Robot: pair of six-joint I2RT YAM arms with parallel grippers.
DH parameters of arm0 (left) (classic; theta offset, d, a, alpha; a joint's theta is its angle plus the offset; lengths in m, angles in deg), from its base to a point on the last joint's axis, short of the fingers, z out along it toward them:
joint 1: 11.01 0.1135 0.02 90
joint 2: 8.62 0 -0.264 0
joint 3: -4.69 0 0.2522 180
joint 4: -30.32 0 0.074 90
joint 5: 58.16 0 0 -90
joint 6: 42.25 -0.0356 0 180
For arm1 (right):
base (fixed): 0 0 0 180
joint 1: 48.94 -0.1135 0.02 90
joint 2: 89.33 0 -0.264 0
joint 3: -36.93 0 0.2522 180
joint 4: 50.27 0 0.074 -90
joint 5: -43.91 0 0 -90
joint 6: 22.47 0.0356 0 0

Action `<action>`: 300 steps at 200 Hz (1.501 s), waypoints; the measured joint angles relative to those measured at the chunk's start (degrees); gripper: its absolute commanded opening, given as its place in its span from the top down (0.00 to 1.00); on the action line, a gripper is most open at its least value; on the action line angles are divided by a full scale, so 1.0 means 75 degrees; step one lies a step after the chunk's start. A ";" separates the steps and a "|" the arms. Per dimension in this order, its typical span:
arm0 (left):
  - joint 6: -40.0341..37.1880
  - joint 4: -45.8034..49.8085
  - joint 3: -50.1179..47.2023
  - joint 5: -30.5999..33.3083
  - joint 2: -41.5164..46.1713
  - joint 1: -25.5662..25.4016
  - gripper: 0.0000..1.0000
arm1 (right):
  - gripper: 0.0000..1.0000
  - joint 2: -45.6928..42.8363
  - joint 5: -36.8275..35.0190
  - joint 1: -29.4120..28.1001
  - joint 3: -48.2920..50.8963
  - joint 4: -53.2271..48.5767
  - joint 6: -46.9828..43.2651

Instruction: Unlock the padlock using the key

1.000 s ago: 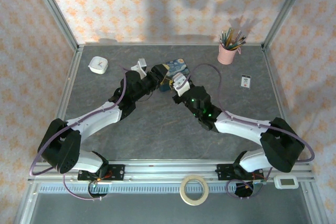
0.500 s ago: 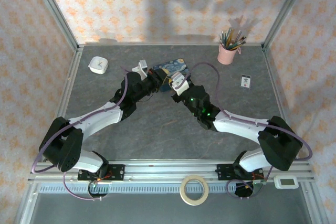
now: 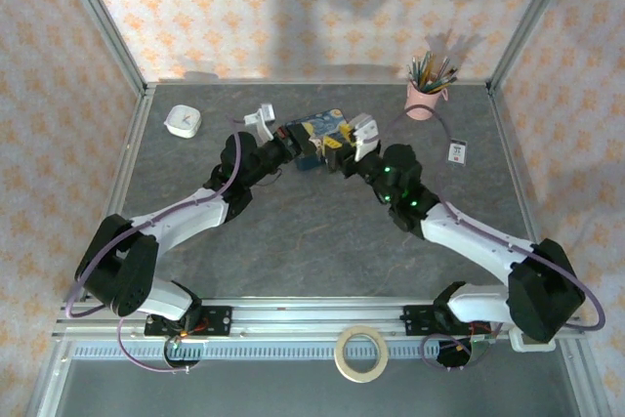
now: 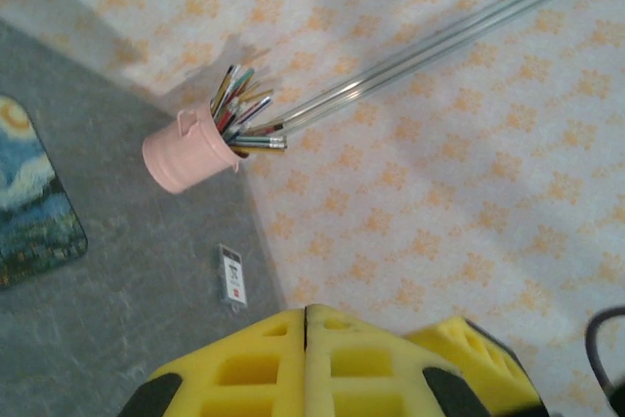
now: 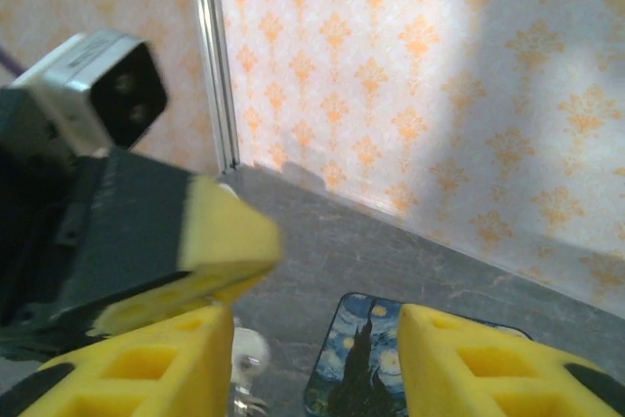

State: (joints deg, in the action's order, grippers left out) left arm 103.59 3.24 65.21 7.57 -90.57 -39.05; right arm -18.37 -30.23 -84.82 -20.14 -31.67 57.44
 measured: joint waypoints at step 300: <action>-0.1912 -0.1443 -0.0271 -0.2092 0.0513 0.0102 1.00 | 0.67 0.1381 0.6065 0.1142 -0.0003 0.3203 0.5700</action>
State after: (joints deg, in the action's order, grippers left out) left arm 89.25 -7.58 63.18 -8.12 -86.72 -38.28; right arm -8.01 15.25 -76.25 -20.16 -7.65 100.20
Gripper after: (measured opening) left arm 0.047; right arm 0.341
